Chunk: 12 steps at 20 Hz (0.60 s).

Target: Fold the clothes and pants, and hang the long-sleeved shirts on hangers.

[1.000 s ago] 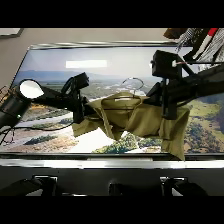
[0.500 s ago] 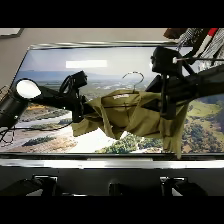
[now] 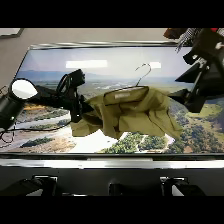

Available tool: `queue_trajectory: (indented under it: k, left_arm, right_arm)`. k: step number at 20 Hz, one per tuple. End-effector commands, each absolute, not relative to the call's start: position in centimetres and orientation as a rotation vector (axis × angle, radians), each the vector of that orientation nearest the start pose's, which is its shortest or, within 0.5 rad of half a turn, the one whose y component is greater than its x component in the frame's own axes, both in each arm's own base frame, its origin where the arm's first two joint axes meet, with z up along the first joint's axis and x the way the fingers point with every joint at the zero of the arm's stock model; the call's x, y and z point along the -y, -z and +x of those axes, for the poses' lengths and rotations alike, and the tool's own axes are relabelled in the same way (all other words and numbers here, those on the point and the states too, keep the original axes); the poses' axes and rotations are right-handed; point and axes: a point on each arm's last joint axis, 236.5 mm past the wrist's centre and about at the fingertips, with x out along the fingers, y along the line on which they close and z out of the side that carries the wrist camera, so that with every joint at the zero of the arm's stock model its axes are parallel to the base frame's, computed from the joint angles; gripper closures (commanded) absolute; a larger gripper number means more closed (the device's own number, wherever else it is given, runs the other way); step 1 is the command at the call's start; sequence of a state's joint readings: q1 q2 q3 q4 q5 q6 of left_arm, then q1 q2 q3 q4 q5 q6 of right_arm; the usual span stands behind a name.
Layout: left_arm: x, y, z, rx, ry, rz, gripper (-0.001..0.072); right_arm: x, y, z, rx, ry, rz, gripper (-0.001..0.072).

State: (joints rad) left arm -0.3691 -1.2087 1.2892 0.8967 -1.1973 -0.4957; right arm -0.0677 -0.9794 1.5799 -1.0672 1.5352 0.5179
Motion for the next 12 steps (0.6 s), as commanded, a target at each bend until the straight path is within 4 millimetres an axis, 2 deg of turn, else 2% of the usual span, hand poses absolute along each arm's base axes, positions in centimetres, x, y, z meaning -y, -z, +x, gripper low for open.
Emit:
queue_trajectory:
  k: [1, 3, 12]
  left_arm:
    - [27.1, -13.3, 31.8, -0.618, 1.26, 0.54, 0.0689]
    - [27.0, -13.7, 31.7, -0.599, 1.26, 0.553, 0.0689]
    - [26.8, -14.4, 31.5, -0.58, 1.253, 0.565, 0.0689]
  right_arm:
    - [-6.0, -26.4, 32.9, -0.607, -0.708, -0.639, 0.0149]
    - [-5.8, -25.4, 33.6, -0.632, -0.724, -0.638, 0.0149]
    - [-6.0, -18.0, 36.7, -0.79, -0.909, -0.583, 0.0147]
